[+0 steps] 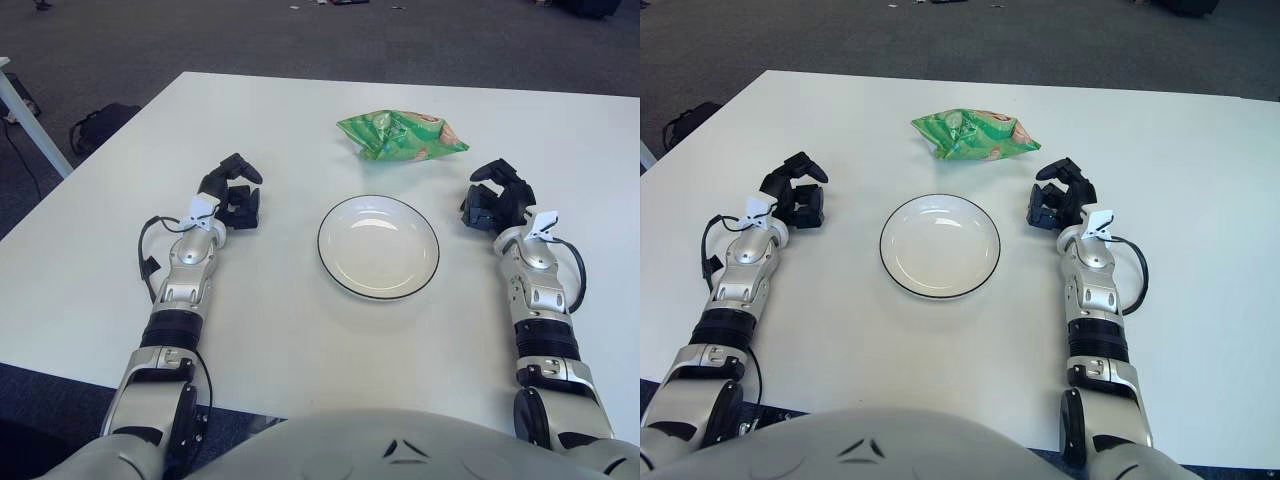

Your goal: Put the snack into the plate.

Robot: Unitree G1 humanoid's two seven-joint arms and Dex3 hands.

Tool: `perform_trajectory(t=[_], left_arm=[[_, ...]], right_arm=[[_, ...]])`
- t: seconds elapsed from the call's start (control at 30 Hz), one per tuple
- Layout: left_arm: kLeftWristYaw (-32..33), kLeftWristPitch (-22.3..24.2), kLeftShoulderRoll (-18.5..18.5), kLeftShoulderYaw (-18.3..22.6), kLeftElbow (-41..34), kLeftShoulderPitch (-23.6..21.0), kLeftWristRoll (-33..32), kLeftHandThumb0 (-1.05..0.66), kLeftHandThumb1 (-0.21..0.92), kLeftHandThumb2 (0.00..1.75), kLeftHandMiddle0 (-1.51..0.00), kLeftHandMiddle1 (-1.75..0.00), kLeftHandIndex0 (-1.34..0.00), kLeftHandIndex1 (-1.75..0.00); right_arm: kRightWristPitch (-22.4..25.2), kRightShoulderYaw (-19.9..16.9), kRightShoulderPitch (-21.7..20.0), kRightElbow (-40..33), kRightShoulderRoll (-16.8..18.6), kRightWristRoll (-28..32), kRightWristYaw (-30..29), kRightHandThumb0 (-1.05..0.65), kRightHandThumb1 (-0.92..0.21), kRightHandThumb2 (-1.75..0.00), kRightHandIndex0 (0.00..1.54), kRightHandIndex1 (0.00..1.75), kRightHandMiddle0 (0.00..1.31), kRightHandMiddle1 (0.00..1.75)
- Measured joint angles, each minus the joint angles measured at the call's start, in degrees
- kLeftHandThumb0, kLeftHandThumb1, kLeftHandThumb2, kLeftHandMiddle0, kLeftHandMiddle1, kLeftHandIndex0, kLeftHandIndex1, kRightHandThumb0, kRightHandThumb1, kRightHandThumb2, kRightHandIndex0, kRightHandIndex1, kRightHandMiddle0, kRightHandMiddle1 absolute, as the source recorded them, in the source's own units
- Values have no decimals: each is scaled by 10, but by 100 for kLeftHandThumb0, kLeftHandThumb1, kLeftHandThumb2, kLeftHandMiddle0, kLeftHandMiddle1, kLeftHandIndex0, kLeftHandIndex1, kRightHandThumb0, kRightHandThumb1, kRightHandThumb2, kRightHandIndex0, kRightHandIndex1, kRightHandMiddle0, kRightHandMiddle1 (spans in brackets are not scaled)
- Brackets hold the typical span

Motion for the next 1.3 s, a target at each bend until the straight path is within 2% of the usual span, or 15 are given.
perform_trajectory(t=[0.8, 1.3], left_arm=[[5, -5, 0, -3, 2, -1, 9, -49, 30, 134, -131, -175, -63, -175], [11, -5, 0, -6, 4, -2, 9, -48, 31, 132, -131, -175, -62, -175]], right_arm=[[-7, -5, -3, 8, 3, 0, -15, -2, -25, -140, 73, 169, 39, 175], [-15, 1, -12, 11, 3, -21, -53, -2, -26, -140, 72, 171, 39, 175]])
